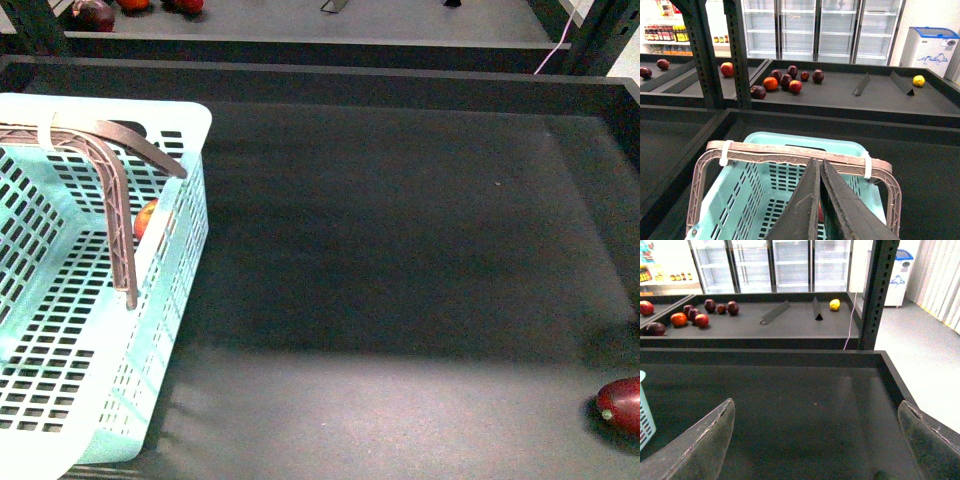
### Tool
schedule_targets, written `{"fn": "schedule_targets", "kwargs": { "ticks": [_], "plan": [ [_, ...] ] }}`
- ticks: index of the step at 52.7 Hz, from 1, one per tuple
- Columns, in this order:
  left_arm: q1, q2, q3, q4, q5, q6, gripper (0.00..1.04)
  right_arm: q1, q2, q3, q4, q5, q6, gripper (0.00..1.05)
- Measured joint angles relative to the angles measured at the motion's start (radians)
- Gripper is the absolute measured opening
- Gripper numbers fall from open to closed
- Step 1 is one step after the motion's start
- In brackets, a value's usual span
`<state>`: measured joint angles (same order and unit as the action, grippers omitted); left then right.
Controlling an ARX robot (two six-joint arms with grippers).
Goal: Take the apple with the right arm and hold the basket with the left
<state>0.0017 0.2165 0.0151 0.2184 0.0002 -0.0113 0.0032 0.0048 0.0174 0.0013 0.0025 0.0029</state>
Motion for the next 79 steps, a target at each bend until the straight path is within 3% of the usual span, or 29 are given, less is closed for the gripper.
{"fn": "schedule_targets", "kwargs": {
  "ticks": [7, 10, 12, 50, 71, 79],
  "plan": [
    [0.000, -0.049, 0.000, -0.051, 0.000, 0.000, 0.03, 0.000, 0.000, 0.000, 0.000, 0.000, 0.000, 0.96],
    [0.000, -0.158, 0.000, -0.193, 0.000, 0.000, 0.03, 0.000, 0.000, 0.000, 0.000, 0.000, 0.000, 0.96],
    [0.000, -0.192, 0.000, -0.210, 0.000, 0.000, 0.03, 0.000, 0.000, 0.000, 0.000, 0.000, 0.000, 0.96],
    [0.000, -0.210, 0.000, -0.217, 0.000, 0.000, 0.04, 0.000, 0.000, 0.000, 0.000, 0.000, 0.000, 0.96],
    [0.000, -0.210, 0.000, -0.217, 0.000, 0.000, 0.68, 0.000, 0.000, 0.000, 0.000, 0.000, 0.000, 0.96],
    [0.000, -0.210, 0.000, -0.217, 0.000, 0.002, 1.00, 0.000, 0.000, 0.000, 0.000, 0.000, 0.000, 0.96]
  ]
}}
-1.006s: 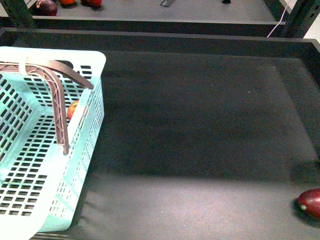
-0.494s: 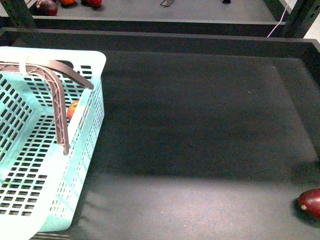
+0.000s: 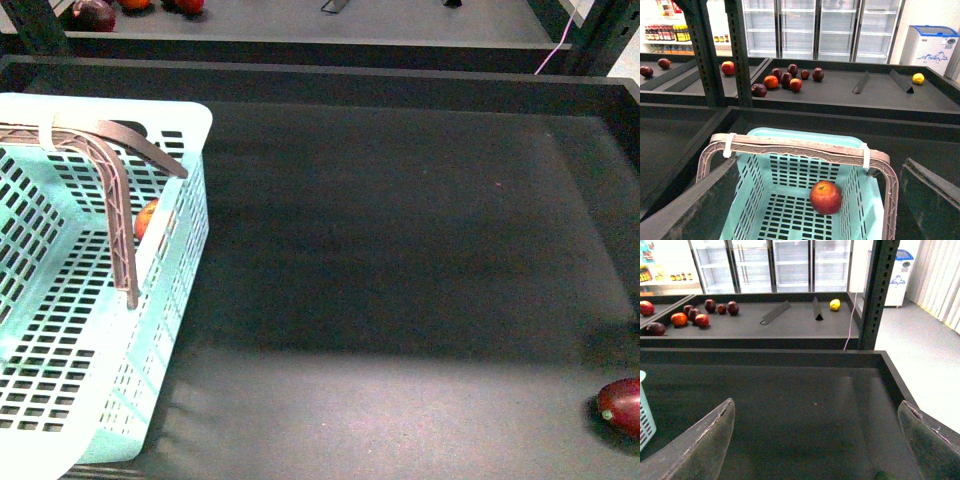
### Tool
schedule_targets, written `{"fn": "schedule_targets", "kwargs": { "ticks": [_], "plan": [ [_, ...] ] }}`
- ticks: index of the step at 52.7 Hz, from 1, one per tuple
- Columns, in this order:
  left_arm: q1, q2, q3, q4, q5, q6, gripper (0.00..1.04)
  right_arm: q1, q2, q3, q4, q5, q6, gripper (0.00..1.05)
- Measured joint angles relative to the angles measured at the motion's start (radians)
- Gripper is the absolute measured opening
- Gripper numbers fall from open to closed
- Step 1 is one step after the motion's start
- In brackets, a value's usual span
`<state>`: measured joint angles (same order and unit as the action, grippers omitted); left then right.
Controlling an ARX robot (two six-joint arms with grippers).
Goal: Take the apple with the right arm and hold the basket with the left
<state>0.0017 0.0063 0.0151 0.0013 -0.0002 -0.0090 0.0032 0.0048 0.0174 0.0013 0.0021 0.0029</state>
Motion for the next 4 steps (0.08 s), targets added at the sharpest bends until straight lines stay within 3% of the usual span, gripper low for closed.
{"fn": "schedule_targets", "kwargs": {
  "ticks": [4],
  "plan": [
    [0.000, 0.000, 0.000, 0.000, 0.000, 0.000, 0.98, 0.000, 0.000, 0.000, 0.000, 0.000, 0.000, 0.96]
  ]
}}
